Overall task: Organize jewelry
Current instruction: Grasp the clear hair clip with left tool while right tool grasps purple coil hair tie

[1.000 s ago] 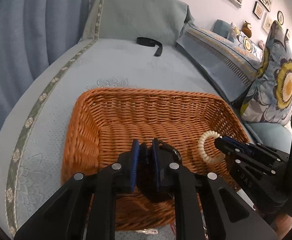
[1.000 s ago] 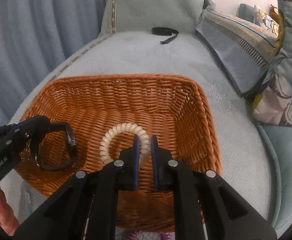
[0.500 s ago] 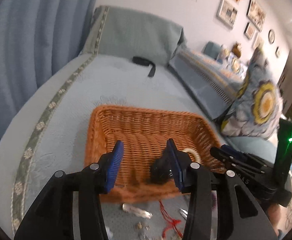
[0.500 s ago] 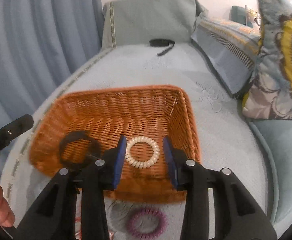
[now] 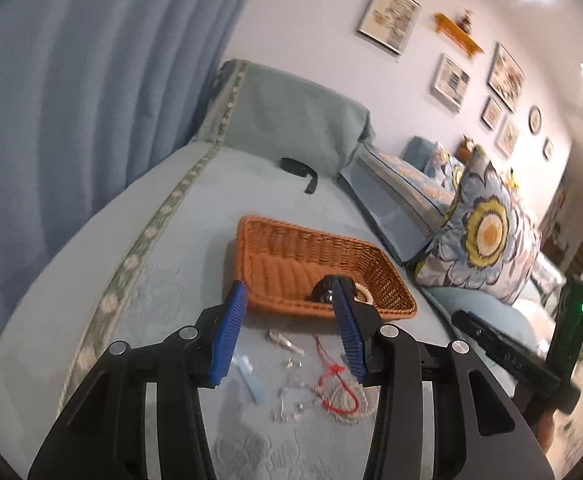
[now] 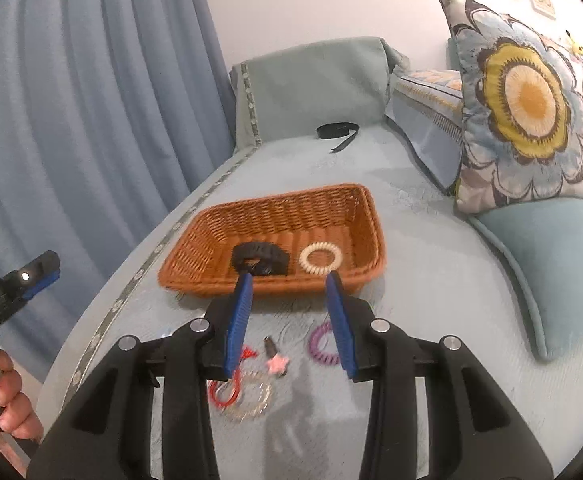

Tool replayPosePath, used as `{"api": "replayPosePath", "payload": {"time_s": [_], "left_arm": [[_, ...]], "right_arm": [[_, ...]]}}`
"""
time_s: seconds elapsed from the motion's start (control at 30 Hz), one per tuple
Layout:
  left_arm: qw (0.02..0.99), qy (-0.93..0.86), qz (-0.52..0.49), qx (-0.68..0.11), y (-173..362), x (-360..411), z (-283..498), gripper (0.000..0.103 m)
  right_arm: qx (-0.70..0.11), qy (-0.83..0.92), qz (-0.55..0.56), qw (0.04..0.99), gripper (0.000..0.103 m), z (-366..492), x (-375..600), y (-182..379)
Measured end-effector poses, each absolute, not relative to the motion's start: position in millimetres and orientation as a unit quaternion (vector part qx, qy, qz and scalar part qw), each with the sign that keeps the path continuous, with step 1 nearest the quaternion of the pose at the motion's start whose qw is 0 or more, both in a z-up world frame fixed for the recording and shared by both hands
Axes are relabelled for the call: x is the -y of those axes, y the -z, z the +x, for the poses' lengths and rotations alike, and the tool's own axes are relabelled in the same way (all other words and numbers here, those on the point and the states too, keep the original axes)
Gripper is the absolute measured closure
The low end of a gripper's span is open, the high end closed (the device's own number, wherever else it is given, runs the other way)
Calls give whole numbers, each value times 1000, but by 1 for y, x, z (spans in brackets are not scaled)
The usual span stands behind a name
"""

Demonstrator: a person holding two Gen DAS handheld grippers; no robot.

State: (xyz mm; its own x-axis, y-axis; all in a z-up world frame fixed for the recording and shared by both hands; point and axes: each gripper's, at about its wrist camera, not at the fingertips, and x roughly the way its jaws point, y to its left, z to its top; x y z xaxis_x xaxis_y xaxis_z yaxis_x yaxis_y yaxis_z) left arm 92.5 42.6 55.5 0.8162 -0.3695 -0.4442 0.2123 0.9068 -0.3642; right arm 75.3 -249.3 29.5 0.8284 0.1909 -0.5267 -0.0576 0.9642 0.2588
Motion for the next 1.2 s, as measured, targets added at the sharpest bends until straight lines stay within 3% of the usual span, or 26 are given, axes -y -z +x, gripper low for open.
{"api": "replayPosePath", "payload": {"time_s": [0.1, 0.5, 0.8, 0.9, 1.2], "left_arm": [[930, 168, -188, -266, -36, -56, 89, 61], [909, 94, -147, -378, 43, -64, 131, 61], [902, 76, -62, -421, 72, -18, 155, 61], [905, 68, -27, -418, 76, -6, 157, 54], [899, 83, -10, -430, 71, -21, 144, 61]], "right_arm": [[-284, -59, 106, 951, 68, 66, 241, -18], [-345, -11, 105, 933, 68, 107, 268, 49], [-380, 4, 123, 917, 68, 125, 273, 73], [-390, 2, 128, 912, 68, 130, 274, 77], [-407, -6, 133, 904, 68, 134, 274, 82]]}}
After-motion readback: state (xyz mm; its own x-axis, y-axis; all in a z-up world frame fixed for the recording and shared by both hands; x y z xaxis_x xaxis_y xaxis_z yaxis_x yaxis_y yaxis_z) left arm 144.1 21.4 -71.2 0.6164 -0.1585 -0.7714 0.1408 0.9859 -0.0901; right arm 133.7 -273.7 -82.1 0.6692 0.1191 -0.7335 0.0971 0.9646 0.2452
